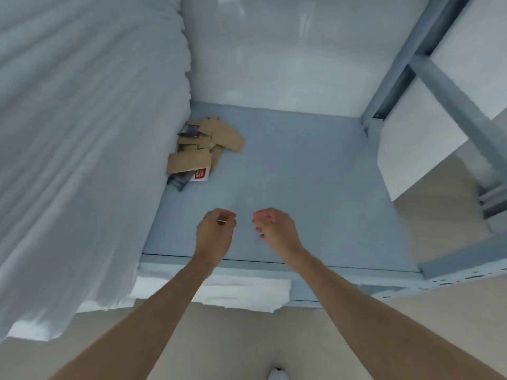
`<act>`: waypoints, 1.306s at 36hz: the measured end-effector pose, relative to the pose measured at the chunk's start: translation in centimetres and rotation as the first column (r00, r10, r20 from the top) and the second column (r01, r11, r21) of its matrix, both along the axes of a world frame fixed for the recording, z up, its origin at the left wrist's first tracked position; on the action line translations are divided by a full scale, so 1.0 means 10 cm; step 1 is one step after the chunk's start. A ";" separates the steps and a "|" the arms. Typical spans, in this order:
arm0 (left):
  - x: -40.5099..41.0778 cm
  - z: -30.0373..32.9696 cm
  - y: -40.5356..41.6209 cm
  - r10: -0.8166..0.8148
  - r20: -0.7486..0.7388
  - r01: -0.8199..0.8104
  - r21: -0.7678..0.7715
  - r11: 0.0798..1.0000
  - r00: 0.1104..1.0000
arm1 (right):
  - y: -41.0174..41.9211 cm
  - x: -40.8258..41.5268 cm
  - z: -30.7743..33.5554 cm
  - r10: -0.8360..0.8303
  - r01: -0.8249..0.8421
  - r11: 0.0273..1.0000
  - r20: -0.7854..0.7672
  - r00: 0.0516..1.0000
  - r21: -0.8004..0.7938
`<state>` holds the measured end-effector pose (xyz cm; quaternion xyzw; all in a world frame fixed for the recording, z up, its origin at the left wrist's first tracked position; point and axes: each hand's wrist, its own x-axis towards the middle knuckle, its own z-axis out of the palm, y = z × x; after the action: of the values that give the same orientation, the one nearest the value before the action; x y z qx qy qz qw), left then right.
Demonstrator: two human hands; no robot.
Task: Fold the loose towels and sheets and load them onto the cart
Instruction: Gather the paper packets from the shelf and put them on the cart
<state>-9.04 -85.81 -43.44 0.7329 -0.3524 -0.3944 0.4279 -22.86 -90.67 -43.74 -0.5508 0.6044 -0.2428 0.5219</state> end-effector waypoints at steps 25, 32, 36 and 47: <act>0.79 -0.63 -2.07 0.061 0.819 0.096 -0.140 0.985 0.571 | -1.61 0.59 -0.91 0.021 -0.141 0.806 -0.210 0.978 -0.576; 0.71 -0.84 -2.14 -0.048 0.936 0.255 -0.046 0.966 0.350 | -1.98 0.83 -0.72 -0.074 0.112 0.924 0.116 0.990 -0.365; 0.75 -0.76 -2.20 0.102 0.919 0.177 -0.181 0.967 0.381 | -2.07 0.89 -0.75 -0.037 0.070 0.916 0.091 0.995 -0.394; 1.26 -0.73 -2.39 -0.134 0.832 -0.013 0.167 0.986 0.538 | -2.27 1.09 -0.88 0.116 -0.193 0.772 -0.164 0.980 -0.606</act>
<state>3.55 -109.69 -50.70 0.8499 -0.5081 -0.0351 0.1352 -11.98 -113.36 -52.52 -0.7523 0.4735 -0.3509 0.2945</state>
